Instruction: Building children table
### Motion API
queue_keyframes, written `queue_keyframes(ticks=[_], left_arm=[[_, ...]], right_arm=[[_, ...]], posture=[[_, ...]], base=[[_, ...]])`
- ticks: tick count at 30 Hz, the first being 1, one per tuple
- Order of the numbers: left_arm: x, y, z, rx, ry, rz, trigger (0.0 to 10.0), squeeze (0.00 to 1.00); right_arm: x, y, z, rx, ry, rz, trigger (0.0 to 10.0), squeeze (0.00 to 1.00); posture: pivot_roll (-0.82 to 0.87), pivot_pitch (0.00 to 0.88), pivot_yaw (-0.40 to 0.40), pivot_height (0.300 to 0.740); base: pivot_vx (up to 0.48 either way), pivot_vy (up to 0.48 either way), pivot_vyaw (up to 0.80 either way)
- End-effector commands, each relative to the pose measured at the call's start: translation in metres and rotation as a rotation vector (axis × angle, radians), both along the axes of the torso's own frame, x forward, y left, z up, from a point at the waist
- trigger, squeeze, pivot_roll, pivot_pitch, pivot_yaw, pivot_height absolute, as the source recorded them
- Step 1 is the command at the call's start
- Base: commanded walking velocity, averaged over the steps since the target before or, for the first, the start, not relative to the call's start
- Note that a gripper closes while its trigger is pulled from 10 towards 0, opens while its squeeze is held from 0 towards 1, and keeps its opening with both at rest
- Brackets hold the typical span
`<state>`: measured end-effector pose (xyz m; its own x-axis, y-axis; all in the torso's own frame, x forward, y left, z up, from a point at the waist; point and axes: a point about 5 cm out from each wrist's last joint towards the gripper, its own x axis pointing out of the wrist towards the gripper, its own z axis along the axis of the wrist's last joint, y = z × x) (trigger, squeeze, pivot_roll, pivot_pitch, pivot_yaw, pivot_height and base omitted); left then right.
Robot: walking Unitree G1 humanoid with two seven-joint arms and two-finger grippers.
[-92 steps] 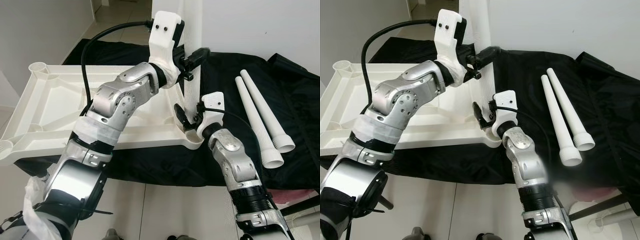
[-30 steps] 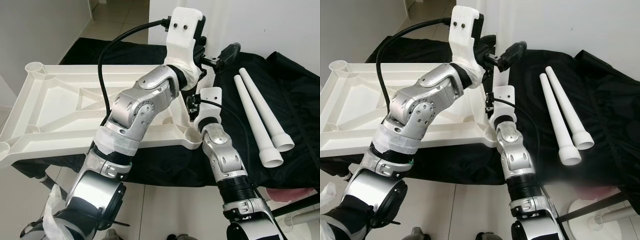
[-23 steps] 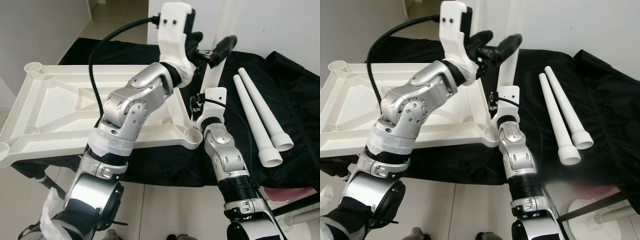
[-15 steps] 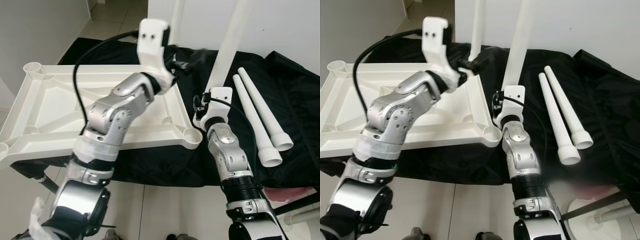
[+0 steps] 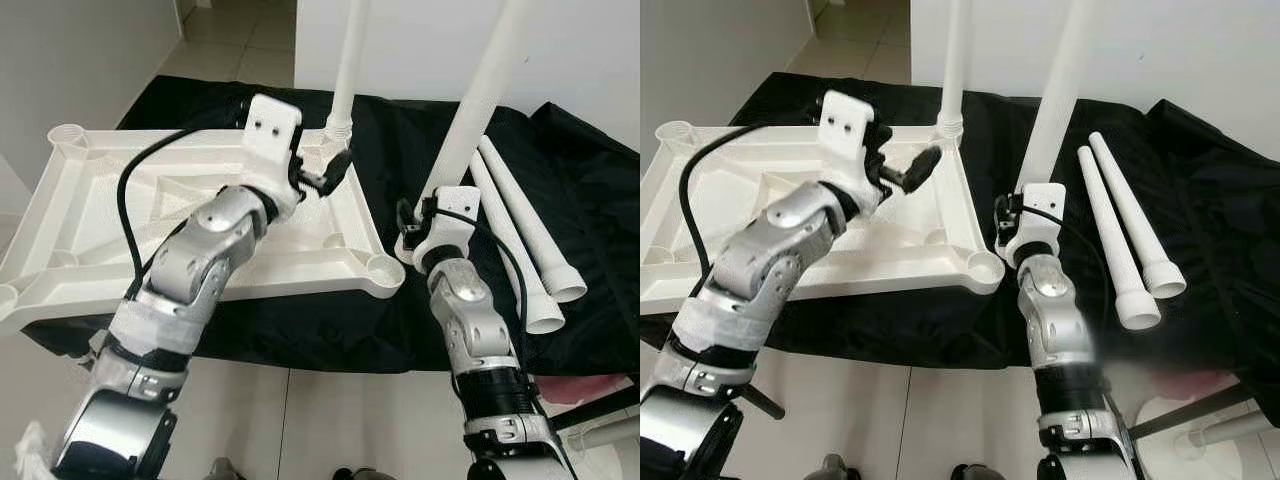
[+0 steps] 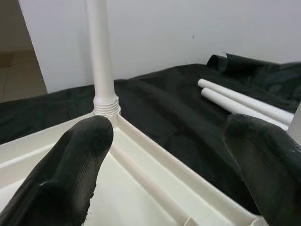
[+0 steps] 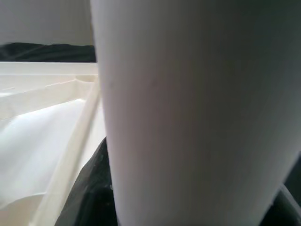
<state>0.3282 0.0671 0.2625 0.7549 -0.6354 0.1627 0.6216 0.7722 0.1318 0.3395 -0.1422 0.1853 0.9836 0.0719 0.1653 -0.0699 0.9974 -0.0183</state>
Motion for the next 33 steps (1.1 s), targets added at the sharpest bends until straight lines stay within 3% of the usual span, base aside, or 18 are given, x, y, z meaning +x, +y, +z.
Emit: queue_keyframes(ticks=[1,6,16,21,33], left_arm=[[-0.015,-0.011,-0.014,0.115,-0.013,-0.231,10.0,0.00],[-0.031,-0.019,-0.037,0.189,0.012,-0.329,10.0,0.00],[-0.041,-0.021,-0.051,0.197,0.077,-0.404,10.0,0.00],[-0.055,-0.024,-0.064,0.221,0.113,-0.466,10.0,0.00],[-0.061,-0.026,-0.070,0.249,0.104,-0.503,10.0,0.00]], right_arm=[[-0.005,0.001,0.000,0.014,-0.031,0.041,10.0,0.00],[-0.010,0.006,-0.003,-0.001,-0.062,0.110,10.0,0.00],[-0.011,0.008,-0.008,-0.035,-0.055,0.129,10.0,0.00],[-0.014,0.007,-0.015,-0.053,-0.073,0.168,10.0,0.00],[-0.014,0.009,-0.023,-0.076,-0.081,0.217,10.0,0.00]], posture=[[0.02,0.063,-0.040,0.740],[0.03,0.062,-0.044,0.740],[0.03,0.061,-0.049,0.740],[0.03,0.063,-0.051,0.740],[0.03,0.079,-0.055,0.740]], base=[[0.000,0.000,0.00],[0.000,0.000,0.00],[0.000,0.000,0.00],[0.000,0.000,0.00],[0.000,0.000,0.00]])
